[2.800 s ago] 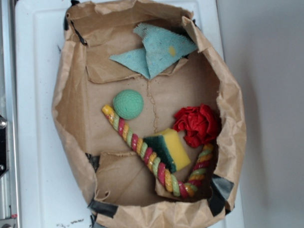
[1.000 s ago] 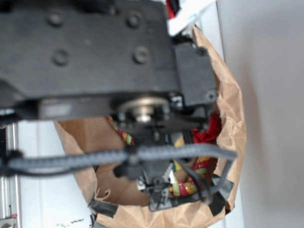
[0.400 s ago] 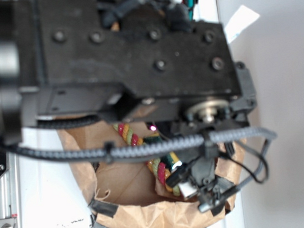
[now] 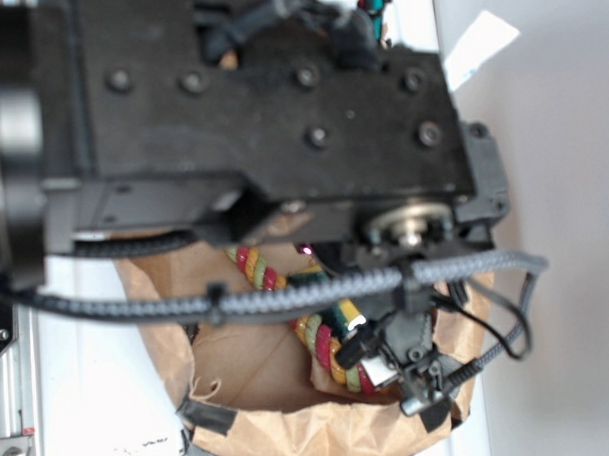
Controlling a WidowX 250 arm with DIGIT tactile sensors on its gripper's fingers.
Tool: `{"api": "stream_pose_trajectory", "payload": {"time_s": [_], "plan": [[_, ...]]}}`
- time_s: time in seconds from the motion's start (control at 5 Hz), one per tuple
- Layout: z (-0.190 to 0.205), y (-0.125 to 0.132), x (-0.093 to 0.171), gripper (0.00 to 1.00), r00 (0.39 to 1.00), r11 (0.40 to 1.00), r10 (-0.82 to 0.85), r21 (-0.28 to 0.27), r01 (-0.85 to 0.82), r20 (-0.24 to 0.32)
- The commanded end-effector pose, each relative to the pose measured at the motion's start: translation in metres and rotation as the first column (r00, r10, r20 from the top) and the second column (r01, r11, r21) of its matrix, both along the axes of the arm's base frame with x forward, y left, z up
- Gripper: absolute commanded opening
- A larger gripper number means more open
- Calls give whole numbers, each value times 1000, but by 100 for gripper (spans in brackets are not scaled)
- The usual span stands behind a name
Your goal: Grab the red paper.
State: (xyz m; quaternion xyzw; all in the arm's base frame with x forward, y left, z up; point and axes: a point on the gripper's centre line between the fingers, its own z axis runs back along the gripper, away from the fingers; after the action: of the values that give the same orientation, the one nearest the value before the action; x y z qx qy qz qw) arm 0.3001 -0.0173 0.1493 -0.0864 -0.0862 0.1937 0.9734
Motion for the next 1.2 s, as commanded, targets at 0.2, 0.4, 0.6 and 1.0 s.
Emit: {"api": "stream_pose_trajectory", "payload": {"time_s": [0.2, 0.4, 0.6, 1.0], "plan": [[-32, 10, 9, 100, 983, 997, -79, 6, 79, 164], [-37, 6, 5, 100, 971, 993, -116, 12, 116, 211], [-40, -3, 15, 100, 973, 993, -102, -37, 112, 209], [-43, 4, 44, 100, 975, 1000, -25, -11, 28, 222]]}}
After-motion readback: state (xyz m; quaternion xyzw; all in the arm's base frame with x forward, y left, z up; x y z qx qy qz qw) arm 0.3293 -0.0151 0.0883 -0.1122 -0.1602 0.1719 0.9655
